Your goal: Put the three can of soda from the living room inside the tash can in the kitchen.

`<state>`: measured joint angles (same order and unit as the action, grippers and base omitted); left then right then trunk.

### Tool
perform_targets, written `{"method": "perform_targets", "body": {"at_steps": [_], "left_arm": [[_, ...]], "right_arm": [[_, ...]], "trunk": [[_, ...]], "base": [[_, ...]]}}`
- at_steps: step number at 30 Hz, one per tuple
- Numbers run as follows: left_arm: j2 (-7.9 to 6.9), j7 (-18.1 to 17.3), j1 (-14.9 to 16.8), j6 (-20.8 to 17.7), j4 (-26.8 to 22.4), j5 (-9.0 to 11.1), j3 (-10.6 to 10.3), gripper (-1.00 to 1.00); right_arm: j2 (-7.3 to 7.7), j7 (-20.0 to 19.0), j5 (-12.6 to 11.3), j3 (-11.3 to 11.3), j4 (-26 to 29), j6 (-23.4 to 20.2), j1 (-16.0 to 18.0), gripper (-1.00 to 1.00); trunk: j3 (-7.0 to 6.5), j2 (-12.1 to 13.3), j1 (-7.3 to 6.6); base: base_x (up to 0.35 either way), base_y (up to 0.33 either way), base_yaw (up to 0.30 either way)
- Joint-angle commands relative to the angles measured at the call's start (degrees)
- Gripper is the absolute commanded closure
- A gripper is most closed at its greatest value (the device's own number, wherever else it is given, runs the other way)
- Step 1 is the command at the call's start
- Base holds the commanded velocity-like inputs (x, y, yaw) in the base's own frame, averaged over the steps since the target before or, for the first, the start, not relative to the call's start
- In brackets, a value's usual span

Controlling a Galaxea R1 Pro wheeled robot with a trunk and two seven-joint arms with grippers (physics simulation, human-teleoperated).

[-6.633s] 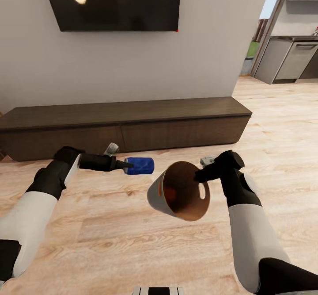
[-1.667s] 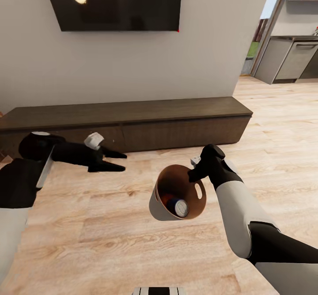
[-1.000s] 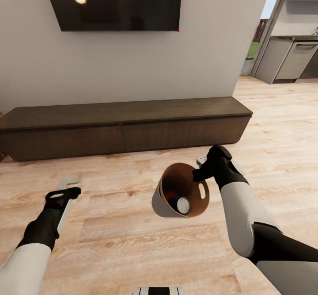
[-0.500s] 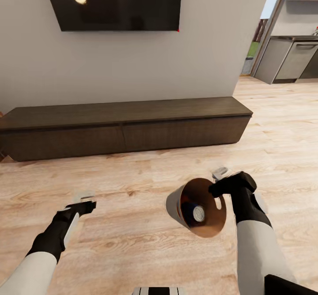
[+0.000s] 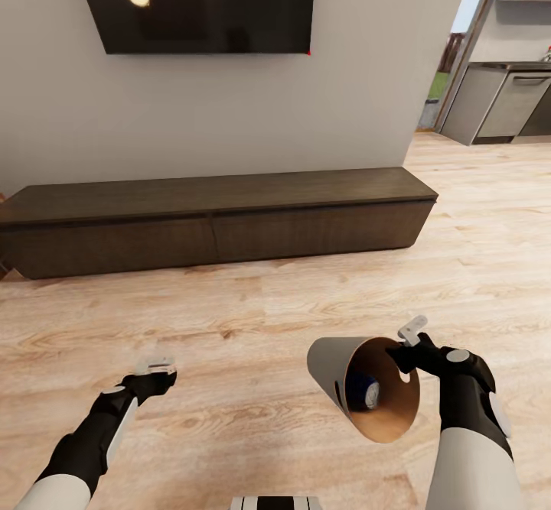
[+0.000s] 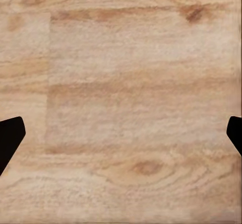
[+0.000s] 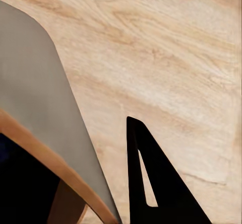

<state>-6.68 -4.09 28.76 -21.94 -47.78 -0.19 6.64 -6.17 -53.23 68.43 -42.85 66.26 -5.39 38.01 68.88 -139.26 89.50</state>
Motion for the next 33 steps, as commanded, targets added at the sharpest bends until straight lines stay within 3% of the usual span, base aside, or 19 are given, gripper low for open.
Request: {"method": "perform_targets", "body": {"at_steps": [1, 5, 10, 28, 32, 33], "left_arm": [[0.00, -0.6, -0.2, 0.2, 0.0, 0.0, 0.0, -1.00], [0.00, -4.2, -0.8, 2.7, 0.0, -0.1, -0.1, -1.00], [0.00, -5.4, -1.0, 4.3, 0.3, 0.3, 0.0, -1.00], [0.00, -5.8, -1.0, 4.5, 0.6, 0.4, 0.0, -1.00], [0.00, -5.9, -1.0, 4.5, 0.8, 0.4, 0.0, -1.00], [0.00, -5.9, -1.0, 4.5, 0.9, 0.4, 0.0, -1.00]], "right_arm": [[-0.01, -0.2, -0.4, -0.2, 0.0, 0.1, -0.2, 1.00], [0.00, -0.1, -1.0, -0.8, 0.0, 0.7, -1.4, 1.00], [0.35, -0.2, -5.5, -1.0, -0.1, 0.9, -2.4, 1.00], [0.63, -0.3, -6.5, -1.1, -0.6, 0.8, -2.8, 1.00], [0.56, -0.1, -6.6, -2.8, -0.8, 0.4, -2.9, 1.00], [0.37, -0.1, -6.6, -4.4, -0.9, 0.3, -2.9, 1.00]], "trunk": [[-0.01, 0.0, -0.01], [-0.01, 0.0, -0.01], [-0.55, 1.2, -0.67], [-3.78, 8.4, -4.62], [-4.50, 10.0, -5.50], [-4.68, 10.4, -5.72]], "base": [[0.000, 0.000, 0.000], [0.000, 0.000, 0.000], [0.000, 0.000, 0.000], [0.000, 0.000, 0.000], [0.000, 0.000, 0.000], [0.000, 0.000, 0.000]]}}
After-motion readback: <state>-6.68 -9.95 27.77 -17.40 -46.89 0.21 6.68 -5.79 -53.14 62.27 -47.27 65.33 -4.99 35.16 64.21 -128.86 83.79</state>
